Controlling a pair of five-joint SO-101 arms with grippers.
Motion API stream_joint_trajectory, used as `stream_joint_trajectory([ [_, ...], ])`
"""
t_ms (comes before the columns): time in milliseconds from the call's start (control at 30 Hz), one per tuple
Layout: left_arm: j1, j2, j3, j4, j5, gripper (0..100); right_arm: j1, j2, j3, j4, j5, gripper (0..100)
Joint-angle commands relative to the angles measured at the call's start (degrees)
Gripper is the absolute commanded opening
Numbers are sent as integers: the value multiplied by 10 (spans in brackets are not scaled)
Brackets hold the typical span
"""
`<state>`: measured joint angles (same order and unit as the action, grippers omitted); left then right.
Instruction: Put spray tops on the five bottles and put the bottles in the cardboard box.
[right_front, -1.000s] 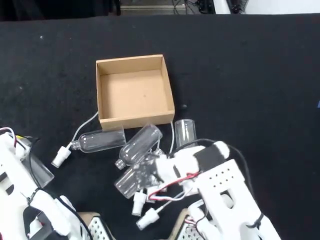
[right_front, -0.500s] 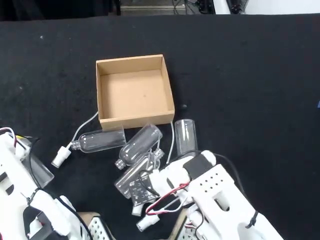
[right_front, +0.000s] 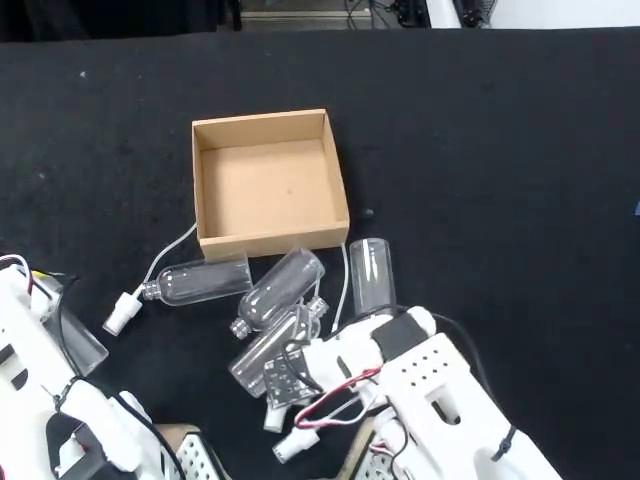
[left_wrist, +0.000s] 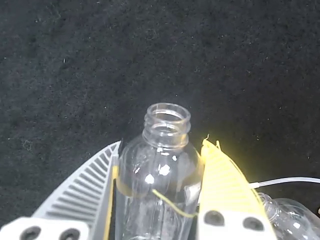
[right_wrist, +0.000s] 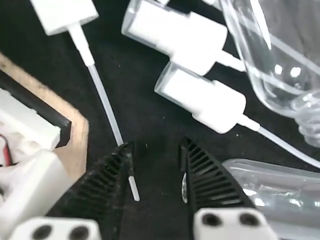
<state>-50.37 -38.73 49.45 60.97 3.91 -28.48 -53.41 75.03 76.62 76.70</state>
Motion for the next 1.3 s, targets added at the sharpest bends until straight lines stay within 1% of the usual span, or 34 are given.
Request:
stream_joint_trajectory([
  [0,-3,-19,-3,-10,1,33,27,14,22,10,2,126],
  [100,-3,-19,-3,-10,1,33,56,15,-38,30,-2,127],
  [200,-3,-19,-3,-10,1,33,86,18,-116,84,-3,127],
  [300,-2,-19,-3,-10,1,33,93,19,-154,149,1,127],
  [400,-2,-19,-3,-10,1,33,92,44,-159,156,7,127],
  [533,-3,-19,-3,-10,1,33,92,127,-160,165,103,127],
  [633,-3,-19,-3,-10,1,33,89,199,-177,164,136,127],
  [733,-4,-19,-5,-10,1,33,47,265,-190,163,140,124],
  [833,-4,-19,-6,-10,1,33,-8,311,-189,142,130,124],
  [933,-4,-19,-6,-10,1,33,-43,326,-167,84,67,124],
  [1000,-4,-19,-6,-10,1,33,-53,326,-138,26,33,124],
  [1100,-5,-19,-6,-10,1,33,-55,326,-91,-43,15,124],
  [1200,-5,-19,-7,-10,1,33,-52,326,-74,-55,14,119],
  [1267,-5,-19,-7,-10,1,33,-52,326,-77,-47,13,70],
])
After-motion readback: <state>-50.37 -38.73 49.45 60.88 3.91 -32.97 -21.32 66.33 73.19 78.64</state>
